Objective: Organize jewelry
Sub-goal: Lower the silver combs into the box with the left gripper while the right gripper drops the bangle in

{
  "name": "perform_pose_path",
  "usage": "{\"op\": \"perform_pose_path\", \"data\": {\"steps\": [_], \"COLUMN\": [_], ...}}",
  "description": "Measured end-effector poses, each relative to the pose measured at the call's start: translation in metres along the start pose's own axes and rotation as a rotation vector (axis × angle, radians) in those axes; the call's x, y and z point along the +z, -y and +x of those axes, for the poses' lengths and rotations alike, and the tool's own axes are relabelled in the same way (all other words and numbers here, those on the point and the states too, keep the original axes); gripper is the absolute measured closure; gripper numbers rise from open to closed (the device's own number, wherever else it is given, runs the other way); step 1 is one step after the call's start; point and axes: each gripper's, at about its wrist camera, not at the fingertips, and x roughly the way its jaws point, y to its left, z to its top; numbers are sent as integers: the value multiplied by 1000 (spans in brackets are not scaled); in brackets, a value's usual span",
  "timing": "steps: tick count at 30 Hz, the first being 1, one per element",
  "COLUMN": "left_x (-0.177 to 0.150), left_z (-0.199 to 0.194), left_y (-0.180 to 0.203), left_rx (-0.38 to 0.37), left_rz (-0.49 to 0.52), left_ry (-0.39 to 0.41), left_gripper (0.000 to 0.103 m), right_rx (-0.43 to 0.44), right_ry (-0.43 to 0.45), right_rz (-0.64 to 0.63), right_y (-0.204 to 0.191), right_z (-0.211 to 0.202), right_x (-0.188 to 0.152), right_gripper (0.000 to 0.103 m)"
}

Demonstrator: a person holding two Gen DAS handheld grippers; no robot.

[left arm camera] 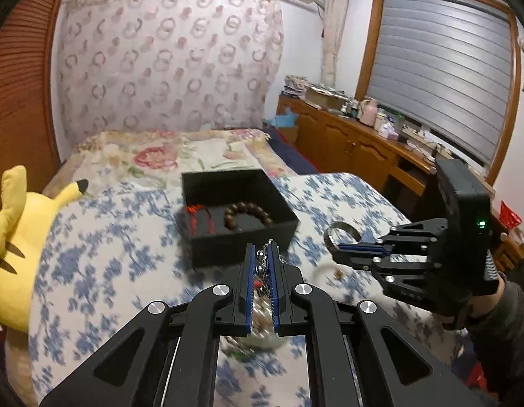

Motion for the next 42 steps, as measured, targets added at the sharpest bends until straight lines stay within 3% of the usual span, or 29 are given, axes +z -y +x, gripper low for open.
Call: {"op": "perform_pose_path", "data": {"steps": [20,30,33,42], "left_x": [56,69,72,83], "left_z": [43,68,77,101], "left_y": [-50,-62,-64,-61], "left_rx": [74,100,100,96], "left_rz": [-44,-49,-49,-37], "left_ry": [9,-12,-21,-39], "left_gripper": [96,96,96,96], "right_rx": [131,210,200,170], "right_ry": [76,43,39,61], "right_rz": [-12,21,25,50], "right_y": [13,15,16,28], "right_z": [39,67,71,62], "right_x": [75,71,71,68], "right_gripper": [97,97,92,92]}}
